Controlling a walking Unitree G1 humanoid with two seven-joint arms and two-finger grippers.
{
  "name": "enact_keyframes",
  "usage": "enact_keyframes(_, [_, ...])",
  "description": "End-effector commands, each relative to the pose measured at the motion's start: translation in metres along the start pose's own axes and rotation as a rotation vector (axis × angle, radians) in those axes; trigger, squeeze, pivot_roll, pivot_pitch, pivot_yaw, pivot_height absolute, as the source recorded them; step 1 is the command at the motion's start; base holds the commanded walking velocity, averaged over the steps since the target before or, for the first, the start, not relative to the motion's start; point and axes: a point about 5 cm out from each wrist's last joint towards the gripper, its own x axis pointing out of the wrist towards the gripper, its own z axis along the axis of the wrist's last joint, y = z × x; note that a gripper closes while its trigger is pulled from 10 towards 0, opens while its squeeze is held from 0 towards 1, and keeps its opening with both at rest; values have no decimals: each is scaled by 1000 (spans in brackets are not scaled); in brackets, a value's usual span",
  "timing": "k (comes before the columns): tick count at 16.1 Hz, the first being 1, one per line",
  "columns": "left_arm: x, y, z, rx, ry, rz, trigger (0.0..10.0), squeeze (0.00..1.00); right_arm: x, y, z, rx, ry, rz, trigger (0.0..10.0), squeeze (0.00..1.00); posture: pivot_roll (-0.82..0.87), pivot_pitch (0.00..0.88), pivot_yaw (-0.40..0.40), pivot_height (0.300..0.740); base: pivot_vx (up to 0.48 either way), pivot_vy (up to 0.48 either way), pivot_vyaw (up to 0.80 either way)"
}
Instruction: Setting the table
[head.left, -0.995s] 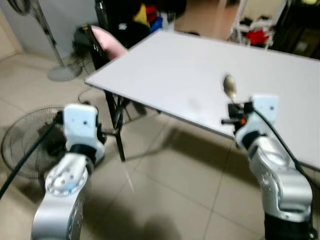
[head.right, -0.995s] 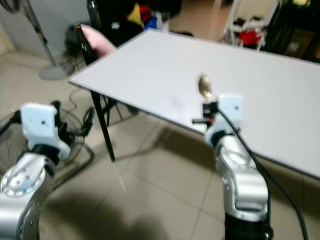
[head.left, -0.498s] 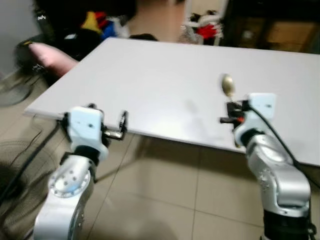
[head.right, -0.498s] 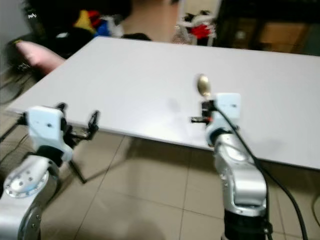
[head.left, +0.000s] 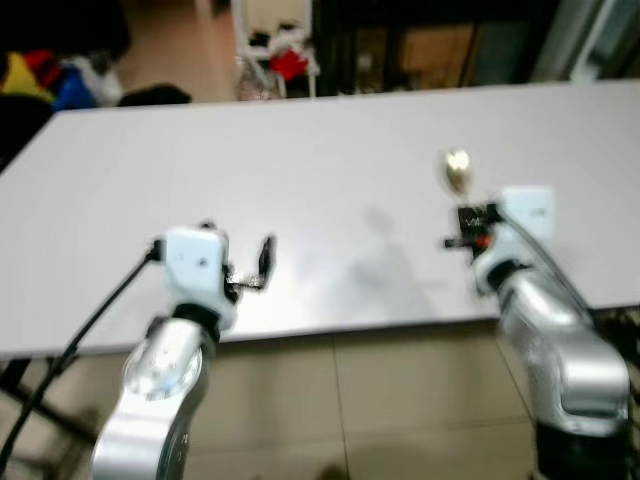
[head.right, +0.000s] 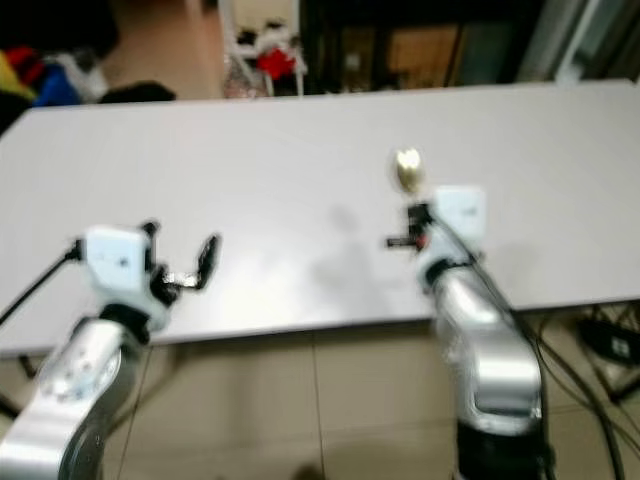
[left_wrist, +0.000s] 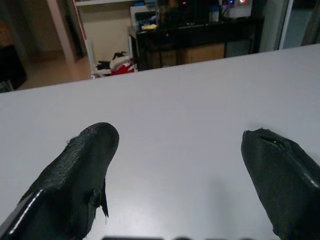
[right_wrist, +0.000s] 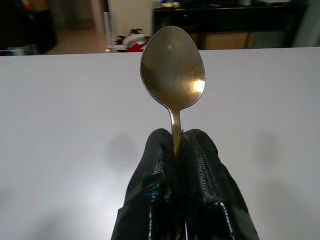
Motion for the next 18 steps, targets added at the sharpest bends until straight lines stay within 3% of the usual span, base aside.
enact_keyframes(1, [0,9,-2,11,9,57,10000,0,3,14,3,3,1,82,10000,0,-93,0,33,740,251,0,-800])
enact_keyframes(3, [2,9,-6,-1,26,96,10000,0,6,11,3,-26,14,97,10000,0,-95,0,25,740,0,0,0])
enact_keyframes(5, [3,11,-5,11,17,112,10000,0,8,8,7,-143,-20,84,10000,0,-98,0,23,740,0,0,0])
enact_keyframes(6, [5,12,-5,16,20,127,10000,0,10,8,10,-153,-31,78,10000,0,-100,0,21,740,0,0,0])
enact_keyframes(9, [7,15,-5,7,19,154,10000,0,13,4,12,-140,-32,62,10000,0,-105,0,18,740,0,-401,800])
enact_keyframes(18, [9,16,-6,20,26,155,10000,0,11,-9,7,-160,-14,32,10000,0,-115,0,28,740,0,-409,0])
